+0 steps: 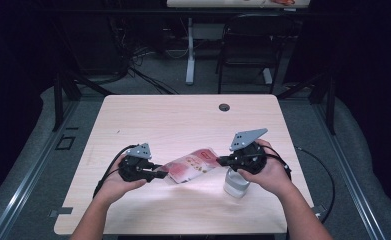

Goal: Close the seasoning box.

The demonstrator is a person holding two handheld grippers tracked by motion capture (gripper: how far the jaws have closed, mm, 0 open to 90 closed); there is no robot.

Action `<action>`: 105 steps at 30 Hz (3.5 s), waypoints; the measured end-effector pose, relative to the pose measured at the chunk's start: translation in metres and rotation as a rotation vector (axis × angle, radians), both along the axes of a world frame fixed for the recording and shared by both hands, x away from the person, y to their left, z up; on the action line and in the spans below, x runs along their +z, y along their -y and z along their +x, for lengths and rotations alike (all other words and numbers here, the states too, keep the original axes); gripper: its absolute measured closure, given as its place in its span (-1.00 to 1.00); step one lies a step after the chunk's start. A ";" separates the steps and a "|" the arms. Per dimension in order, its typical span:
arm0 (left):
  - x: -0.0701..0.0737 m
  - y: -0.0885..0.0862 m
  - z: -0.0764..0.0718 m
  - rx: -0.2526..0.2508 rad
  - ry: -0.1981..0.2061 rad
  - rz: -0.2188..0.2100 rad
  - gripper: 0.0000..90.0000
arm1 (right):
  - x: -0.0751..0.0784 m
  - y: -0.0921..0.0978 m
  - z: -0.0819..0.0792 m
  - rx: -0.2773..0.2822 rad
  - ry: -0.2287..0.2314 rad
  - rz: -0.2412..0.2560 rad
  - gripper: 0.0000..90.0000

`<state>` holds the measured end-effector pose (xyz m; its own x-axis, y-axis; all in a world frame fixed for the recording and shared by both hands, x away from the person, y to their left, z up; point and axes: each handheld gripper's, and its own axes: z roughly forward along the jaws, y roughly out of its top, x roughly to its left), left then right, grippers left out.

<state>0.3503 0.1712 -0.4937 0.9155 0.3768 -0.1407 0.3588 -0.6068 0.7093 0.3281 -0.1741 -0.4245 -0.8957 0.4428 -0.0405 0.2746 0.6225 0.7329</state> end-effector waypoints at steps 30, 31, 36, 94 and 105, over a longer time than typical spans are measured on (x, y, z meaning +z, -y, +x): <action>-0.004 -0.005 -0.004 0.060 0.053 0.000 0.49 | 0.000 -0.012 -0.002 0.034 0.024 -0.069 1.00; -0.004 -0.005 -0.004 0.058 0.054 0.006 0.51 | 0.000 -0.013 -0.002 0.031 0.029 -0.068 1.00; -0.004 -0.003 -0.006 0.052 0.060 0.022 0.64 | 0.001 -0.015 -0.002 0.037 0.029 -0.066 1.00; -0.030 -0.033 -0.029 0.076 0.002 0.033 0.69 | 0.023 -0.081 0.000 0.150 0.048 0.104 0.45; -0.020 -0.041 -0.037 0.122 0.033 -0.028 0.40 | 0.030 -0.094 -0.004 0.172 0.060 0.155 0.33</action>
